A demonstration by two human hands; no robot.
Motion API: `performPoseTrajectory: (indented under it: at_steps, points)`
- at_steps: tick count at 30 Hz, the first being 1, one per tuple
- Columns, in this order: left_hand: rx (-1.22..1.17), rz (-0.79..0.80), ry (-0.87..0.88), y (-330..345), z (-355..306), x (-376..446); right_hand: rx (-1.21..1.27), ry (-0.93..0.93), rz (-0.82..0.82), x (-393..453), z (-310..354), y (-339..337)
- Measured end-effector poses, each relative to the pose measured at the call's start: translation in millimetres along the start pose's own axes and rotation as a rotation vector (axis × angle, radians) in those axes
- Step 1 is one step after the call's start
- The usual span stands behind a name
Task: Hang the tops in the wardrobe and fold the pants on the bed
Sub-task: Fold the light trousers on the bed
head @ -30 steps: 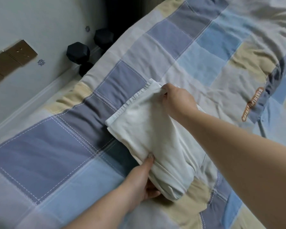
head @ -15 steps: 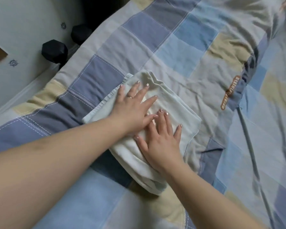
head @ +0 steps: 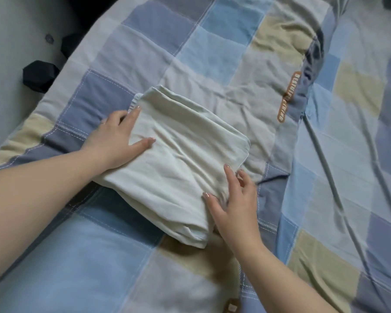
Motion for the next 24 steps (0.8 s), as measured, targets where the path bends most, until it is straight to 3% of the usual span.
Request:
performPoseTrajectory:
  at_steps: [3, 7, 15, 24]
  points:
    - [-0.035, 0.089, -0.037, 3.0, 5.2, -4.1, 0.144, 0.150, 0.103, 12.0, -2.5, 1.2]
    - [-0.076, 0.104, -0.037, 3.6, 1.4, -15.9, 0.224, 0.211, 0.221, 23.8, -1.2, 4.3]
    - [-0.365, 0.046, -0.022, -3.9, -36.7, -102.0, 0.333, 0.150, 0.159, -25.4, -14.8, -39.0]
    - [-0.458, 0.021, 0.043, -22.7, -139.2, -202.9, 0.229, 0.108, 0.102, -112.5, -22.4, -158.5]
Point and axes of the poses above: each hand's wrist, its own x-axis towards the middle knuckle, its own y-axis out of the palm, z = x × y, the point moved 2 cm from there along x, towards the middle knuckle, and after that the axes turned 1 degree about -y, right-handed, at the moved point
